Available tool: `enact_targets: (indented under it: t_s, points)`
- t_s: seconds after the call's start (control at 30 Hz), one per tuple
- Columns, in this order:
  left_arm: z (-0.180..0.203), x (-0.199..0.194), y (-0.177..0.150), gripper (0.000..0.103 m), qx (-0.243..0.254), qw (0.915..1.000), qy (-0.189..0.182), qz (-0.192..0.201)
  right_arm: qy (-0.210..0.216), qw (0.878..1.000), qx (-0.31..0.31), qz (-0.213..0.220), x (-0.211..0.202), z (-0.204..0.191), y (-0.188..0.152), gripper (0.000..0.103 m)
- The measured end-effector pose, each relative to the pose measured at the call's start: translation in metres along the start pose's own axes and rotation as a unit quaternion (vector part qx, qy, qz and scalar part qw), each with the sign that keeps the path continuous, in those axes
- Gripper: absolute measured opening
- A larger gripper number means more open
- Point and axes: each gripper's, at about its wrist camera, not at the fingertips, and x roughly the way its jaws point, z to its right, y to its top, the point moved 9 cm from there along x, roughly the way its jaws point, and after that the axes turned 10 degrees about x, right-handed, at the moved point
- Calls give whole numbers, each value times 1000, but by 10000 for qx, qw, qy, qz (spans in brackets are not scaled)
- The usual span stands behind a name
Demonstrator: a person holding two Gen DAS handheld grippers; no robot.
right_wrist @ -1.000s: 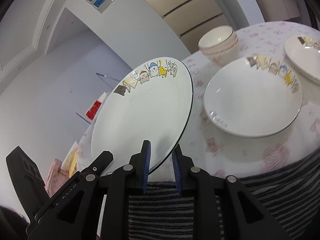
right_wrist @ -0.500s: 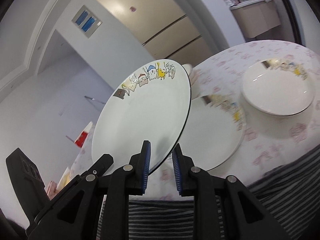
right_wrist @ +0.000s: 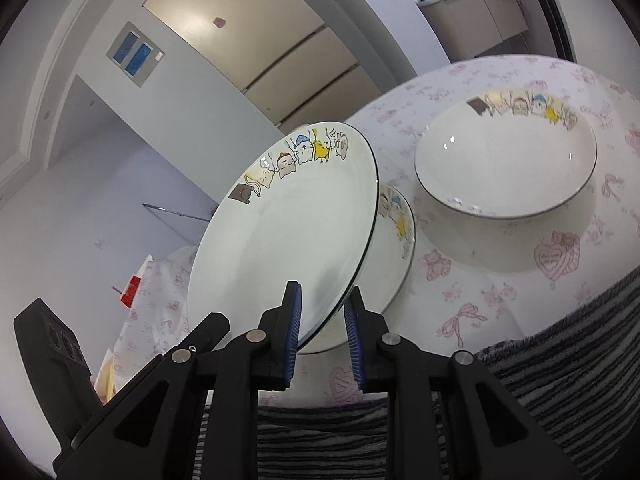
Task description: Organize plates and bowls
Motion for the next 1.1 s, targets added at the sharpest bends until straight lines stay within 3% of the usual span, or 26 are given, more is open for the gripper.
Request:
enact_targets:
  t_s: [0.73,1.1]
  points:
    - [-13,38,-20,28,1,9990,93,-437,-565,9975,205,-366,26,25,-11,21]
    - [-16,39,-18,30,-47,9993,94,-359,-925,9950,190,-325,29,21,-11,22]
